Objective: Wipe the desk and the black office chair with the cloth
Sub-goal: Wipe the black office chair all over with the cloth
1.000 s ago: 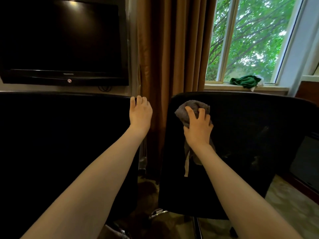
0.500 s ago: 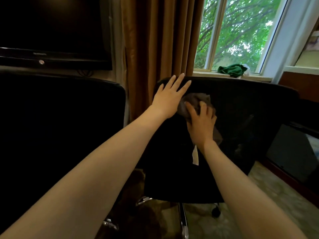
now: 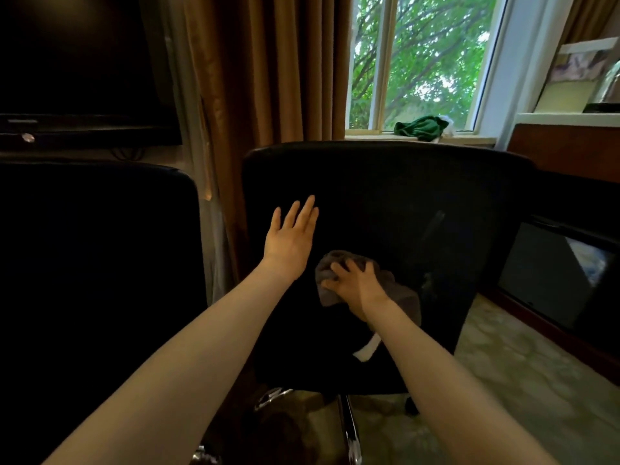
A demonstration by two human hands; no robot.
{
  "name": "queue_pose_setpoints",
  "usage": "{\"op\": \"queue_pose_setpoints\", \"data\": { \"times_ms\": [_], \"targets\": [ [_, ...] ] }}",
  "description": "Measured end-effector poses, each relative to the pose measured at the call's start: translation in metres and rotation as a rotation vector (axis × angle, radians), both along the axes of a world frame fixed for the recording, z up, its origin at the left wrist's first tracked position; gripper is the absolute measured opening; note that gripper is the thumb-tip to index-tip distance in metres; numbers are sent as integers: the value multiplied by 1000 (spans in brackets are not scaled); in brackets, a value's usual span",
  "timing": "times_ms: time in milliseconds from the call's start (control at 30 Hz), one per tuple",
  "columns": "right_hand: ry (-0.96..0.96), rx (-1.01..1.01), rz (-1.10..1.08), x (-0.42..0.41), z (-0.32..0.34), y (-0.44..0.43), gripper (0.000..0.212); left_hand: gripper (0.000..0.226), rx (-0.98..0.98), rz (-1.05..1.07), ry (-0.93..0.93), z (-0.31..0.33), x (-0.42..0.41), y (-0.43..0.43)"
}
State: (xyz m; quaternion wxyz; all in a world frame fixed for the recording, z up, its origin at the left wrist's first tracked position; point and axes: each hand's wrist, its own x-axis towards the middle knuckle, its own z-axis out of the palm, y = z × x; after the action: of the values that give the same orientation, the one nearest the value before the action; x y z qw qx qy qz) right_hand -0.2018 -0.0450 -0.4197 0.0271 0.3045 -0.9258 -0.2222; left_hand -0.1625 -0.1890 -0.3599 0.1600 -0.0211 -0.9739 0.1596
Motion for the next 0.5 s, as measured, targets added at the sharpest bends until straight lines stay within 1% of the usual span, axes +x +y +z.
{"op": "queue_pose_setpoints", "data": {
  "times_ms": [67, 167, 233, 267, 367, 433, 500],
  "targets": [
    [140, -139, 41, 6, -8, 16, 45, 79, 15, 26, -22, 2, 1, 4],
    [453, -463, 148, 7, -3, 22, 42, 75, 19, 34, -43, 5, -2, 4],
    [648, -550, 183, 0, 4, 10, 41, 74, -14, 6, -39, 7, -6, -2],
    [697, -555, 199, -5, 5, 0, 41, 74, -52, -20, -25, 7, -8, -7],
    [724, -534, 206, -19, -14, -26, 48, 69, -157, -89, 68, 2, -15, -27],
    [784, -615, 194, -29, -30, -37, 42, 65, -148, -141, 156, -15, -21, -39],
    [867, -691, 206, -37, -43, -45, 37, 66, -117, -214, 298, -40, -29, -49]
  ]
}}
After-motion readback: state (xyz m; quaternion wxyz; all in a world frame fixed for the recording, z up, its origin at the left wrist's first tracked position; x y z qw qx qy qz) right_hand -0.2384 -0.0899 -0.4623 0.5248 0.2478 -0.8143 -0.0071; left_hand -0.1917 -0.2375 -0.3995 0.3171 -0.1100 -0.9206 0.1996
